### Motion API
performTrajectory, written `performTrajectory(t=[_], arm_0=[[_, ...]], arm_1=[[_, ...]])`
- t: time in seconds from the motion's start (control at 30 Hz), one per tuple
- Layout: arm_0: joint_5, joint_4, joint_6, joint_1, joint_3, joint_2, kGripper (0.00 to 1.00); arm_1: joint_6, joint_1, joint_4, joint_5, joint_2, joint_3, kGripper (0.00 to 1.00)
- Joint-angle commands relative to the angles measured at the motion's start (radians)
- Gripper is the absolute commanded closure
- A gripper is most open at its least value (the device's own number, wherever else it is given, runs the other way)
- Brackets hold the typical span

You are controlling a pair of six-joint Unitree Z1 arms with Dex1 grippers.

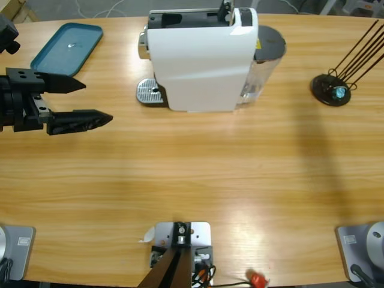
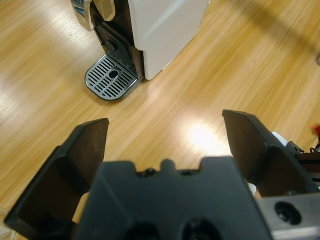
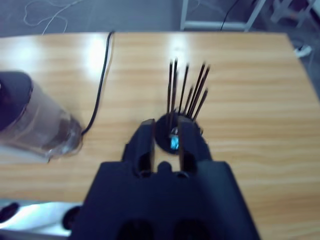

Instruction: Pour coffee

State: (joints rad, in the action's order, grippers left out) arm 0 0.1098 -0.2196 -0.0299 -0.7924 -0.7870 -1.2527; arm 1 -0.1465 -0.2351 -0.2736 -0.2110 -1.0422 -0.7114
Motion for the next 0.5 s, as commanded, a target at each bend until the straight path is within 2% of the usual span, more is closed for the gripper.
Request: performTrajectory(t=[0.03, 0.13, 0.23, 0.33, 0.5], arm_0=[[0.002, 0.012, -0.029, -0.022, 0.04, 0.025, 0.013], [0.001, 0.012, -0.035, -0.03, 0.042, 0.033, 0.013], [0.001, 0.012, -0.041, -0.038, 0.046, 0.038, 0.013], [0.0, 0.012, -0.05, -0.052, 0.047, 0.047, 0.017], [-0.01, 0.012, -0.058, -0.054, 0.056, 0.059, 0.017]], arm_1=[[-0.075, 0.002, 0.037, -0.048, -0.014, 0.17, 0.023], [-0.085, 0.003, 0.076, -0.048, -0.032, 0.204, 0.041], [-0.085, 0.032, 0.18, -0.048, -0.075, 0.262, 0.041], [-0.084, 0.057, 0.277, -0.048, -0.173, 0.278, 0.108], [-0.083, 0.065, 0.386, -0.044, -0.309, 0.277, 0.11]])
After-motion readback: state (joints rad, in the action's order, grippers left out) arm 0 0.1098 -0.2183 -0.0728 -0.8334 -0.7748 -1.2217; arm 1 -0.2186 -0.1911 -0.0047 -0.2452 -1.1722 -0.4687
